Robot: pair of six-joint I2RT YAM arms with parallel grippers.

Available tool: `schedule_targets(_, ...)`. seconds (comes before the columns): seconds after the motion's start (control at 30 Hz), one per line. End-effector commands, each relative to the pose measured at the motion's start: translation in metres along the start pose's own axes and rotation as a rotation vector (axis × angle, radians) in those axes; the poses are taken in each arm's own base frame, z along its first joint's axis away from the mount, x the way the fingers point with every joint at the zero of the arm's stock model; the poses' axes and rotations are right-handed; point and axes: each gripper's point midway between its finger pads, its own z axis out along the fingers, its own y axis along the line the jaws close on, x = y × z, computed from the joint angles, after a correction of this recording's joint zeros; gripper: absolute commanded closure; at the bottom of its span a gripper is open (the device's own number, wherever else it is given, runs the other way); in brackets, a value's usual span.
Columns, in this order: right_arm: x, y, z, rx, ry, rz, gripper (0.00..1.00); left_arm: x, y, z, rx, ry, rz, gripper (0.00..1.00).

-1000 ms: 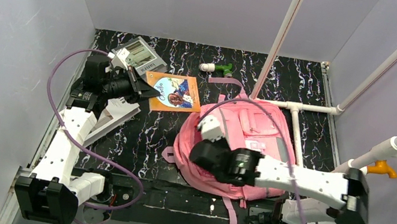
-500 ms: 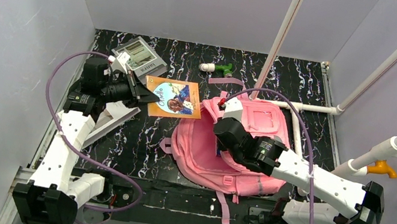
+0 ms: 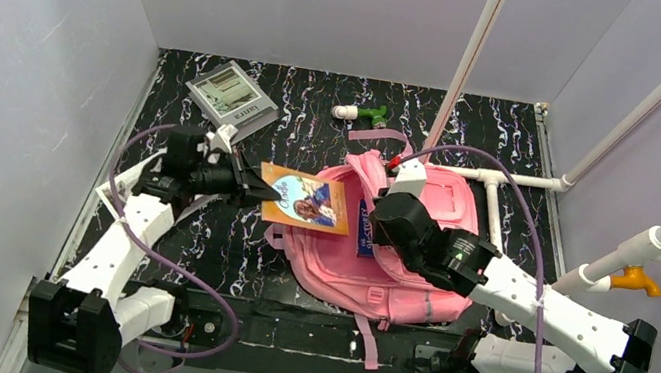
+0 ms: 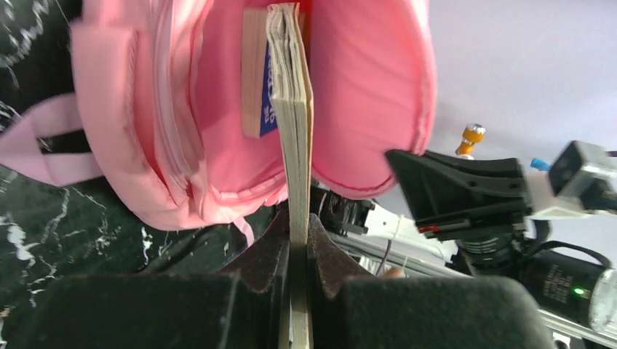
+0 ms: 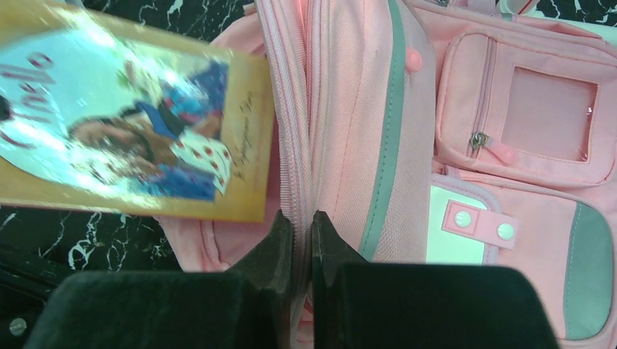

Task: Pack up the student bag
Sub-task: Place the book in the student bag.

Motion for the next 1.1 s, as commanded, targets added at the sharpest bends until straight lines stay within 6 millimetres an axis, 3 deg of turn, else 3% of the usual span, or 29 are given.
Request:
schedule_targets(0.0, -0.074, 0.002, -0.014, -0.016, -0.265, 0.224, 0.99, 0.02, -0.016, 0.018, 0.087, 0.069, -0.007, 1.0)
schedule_targets(0.13, -0.077, 0.004, -0.016, -0.027, -0.271, 0.228, 0.99, 0.03, -0.024, 0.039, 0.114, 0.099, 0.006, 1.0)
schedule_targets(0.33, -0.081, 0.008, -0.02, -0.059, -0.281, 0.238, 0.99, 0.037, -0.012, 0.076, 0.025, 0.13, 0.036, 1.0)
schedule_targets(0.5, -0.079, 0.01, -0.021, -0.079, -0.276, 0.232, 0.99, 0.05, -0.008, 0.12, -0.041, 0.184, 0.062, 1.0)
schedule_targets(0.67, -0.072, 0.009, -0.021, -0.088, -0.261, 0.222, 0.99, 0.062, -0.015, 0.165, 0.009, 0.199, 0.0, 1.0)
schedule_targets(0.87, -0.061, 0.009, -0.017, -0.094, -0.241, 0.209, 0.99, 0.074, -0.007, 0.211, -0.03, 0.194, -0.038, 0.99)
schedule_targets(1.0, -0.054, 0.007, -0.014, -0.085, -0.225, 0.193, 0.99, 0.075, -0.004, 0.215, -0.038, 0.171, 0.008, 0.65)
schedule_targets(1.07, -0.048, 0.006, -0.013, -0.081, -0.209, 0.181, 0.99, 0.077, 0.003, 0.211, -0.046, 0.177, 0.018, 0.55)
